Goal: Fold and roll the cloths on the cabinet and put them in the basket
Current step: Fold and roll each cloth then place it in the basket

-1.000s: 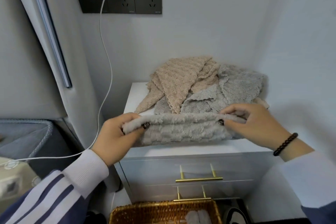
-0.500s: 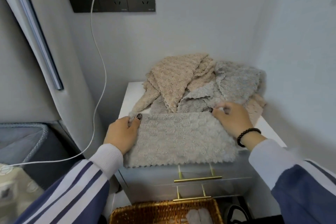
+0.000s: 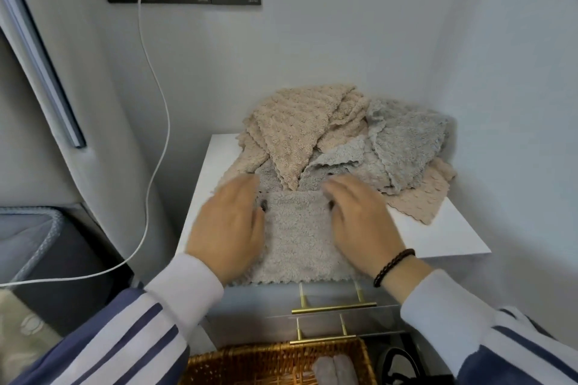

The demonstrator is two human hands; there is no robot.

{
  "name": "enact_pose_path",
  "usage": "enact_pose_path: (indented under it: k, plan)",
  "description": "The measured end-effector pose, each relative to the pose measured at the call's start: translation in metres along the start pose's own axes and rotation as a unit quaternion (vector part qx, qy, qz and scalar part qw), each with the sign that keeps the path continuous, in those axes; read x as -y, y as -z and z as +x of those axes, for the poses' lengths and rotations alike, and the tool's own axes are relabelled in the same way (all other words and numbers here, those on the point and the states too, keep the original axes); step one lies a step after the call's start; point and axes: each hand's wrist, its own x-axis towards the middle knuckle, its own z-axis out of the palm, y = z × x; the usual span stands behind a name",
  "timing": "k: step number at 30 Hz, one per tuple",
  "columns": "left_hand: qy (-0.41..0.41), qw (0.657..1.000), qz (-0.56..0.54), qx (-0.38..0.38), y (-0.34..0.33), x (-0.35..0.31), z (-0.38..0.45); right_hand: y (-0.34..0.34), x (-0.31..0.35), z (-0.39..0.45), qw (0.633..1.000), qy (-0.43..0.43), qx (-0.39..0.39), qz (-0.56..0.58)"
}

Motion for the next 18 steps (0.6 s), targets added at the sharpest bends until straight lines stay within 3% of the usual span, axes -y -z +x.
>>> enact_pose_path:
  k: [2,5,9,14,18]
  plan:
    - [-0.044,0.996,-0.009,0.082,-0.008,-0.011,-0.009,-0.010,0.016,-0.007,0.995,0.059,0.081,0.004]
    - [-0.032,0.977,0.039,0.206,-0.019,-0.015,-0.017,-0.015,0.019,-0.013,0.978,0.073,0.192,-0.046]
    - [0.001,0.967,0.084,0.242,-0.022,-0.001,-0.017,-0.002,0.003,-0.011,0.951,0.024,0.294,-0.095]
    - [0.053,0.956,0.089,0.276,-0.011,0.017,-0.017,0.010,-0.027,-0.010,0.936,-0.074,0.325,-0.110]
    - [0.070,0.958,0.109,0.257,-0.002,0.013,-0.020,0.014,-0.043,-0.001,0.968,-0.096,0.230,-0.035]
